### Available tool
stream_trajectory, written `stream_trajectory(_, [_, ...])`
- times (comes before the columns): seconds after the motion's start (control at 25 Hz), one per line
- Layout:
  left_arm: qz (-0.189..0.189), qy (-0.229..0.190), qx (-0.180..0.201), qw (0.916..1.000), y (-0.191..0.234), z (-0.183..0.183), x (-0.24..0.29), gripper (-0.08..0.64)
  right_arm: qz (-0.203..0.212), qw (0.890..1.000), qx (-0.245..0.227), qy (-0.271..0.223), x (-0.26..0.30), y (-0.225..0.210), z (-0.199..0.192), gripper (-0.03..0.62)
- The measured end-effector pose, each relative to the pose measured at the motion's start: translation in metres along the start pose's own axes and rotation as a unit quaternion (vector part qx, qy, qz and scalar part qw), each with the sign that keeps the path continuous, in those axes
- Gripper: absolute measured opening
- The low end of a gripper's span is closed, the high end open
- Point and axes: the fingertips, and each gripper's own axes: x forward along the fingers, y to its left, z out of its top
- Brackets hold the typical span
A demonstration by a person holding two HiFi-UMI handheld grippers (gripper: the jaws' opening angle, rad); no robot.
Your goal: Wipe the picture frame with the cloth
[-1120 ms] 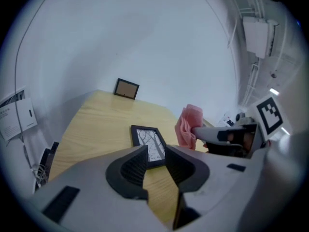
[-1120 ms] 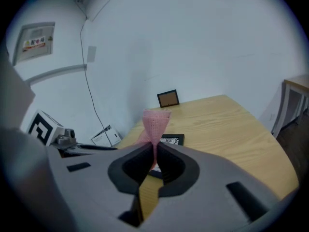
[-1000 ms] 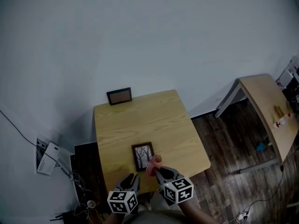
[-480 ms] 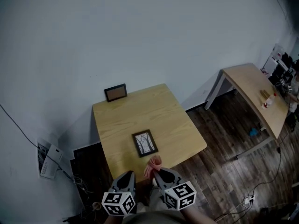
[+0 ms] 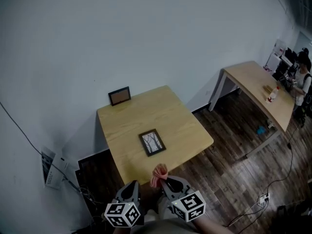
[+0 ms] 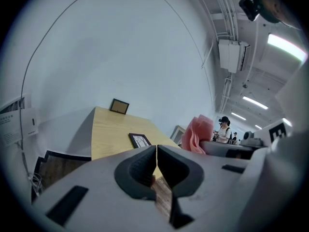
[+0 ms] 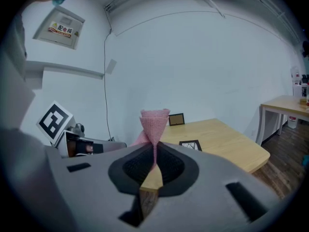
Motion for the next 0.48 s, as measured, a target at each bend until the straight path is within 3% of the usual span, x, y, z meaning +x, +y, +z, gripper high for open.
stream_trajectory(0.48, [-0.010, -0.008, -0.006, 0.9999, -0.001, 0.002, -0.015, 0.005, 0.009, 1.000, -0.016, -0.009, -0.005, 0.024, 0.001, 0.014])
